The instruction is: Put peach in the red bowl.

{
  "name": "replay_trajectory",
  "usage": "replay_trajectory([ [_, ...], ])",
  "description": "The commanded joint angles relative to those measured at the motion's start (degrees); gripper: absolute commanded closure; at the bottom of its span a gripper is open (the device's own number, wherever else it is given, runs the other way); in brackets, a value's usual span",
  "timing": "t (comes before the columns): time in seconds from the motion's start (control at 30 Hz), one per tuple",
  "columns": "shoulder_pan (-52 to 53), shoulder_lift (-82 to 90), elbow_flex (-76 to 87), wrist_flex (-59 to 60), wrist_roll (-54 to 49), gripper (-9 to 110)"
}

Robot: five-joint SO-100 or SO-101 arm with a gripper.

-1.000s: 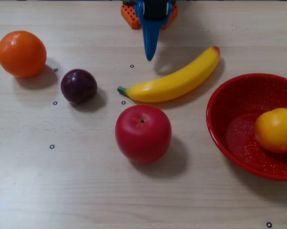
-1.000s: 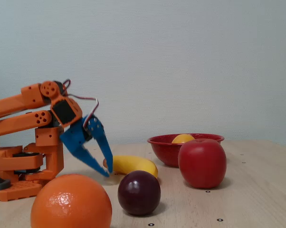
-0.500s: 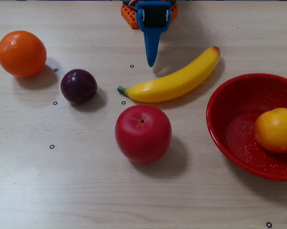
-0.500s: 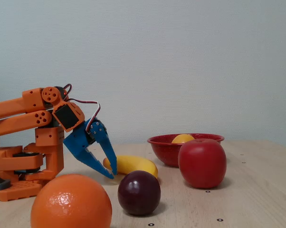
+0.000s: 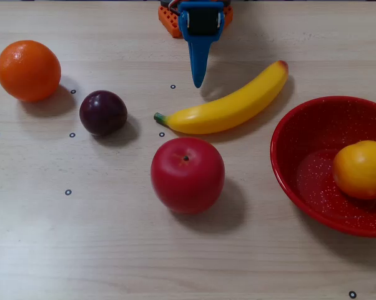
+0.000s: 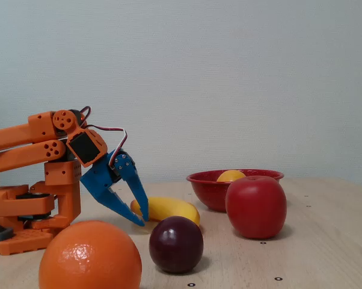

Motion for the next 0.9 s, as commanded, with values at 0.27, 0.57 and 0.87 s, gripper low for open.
replay_trajectory([
  [0.27, 2.37, 1.23, 0.88, -1.76, 0.88, 102],
  [0.57, 2.37, 1.23, 0.70, -1.05, 1.05, 102],
  [0.87, 0.97, 1.23, 0.70, -1.05, -0.09, 102],
])
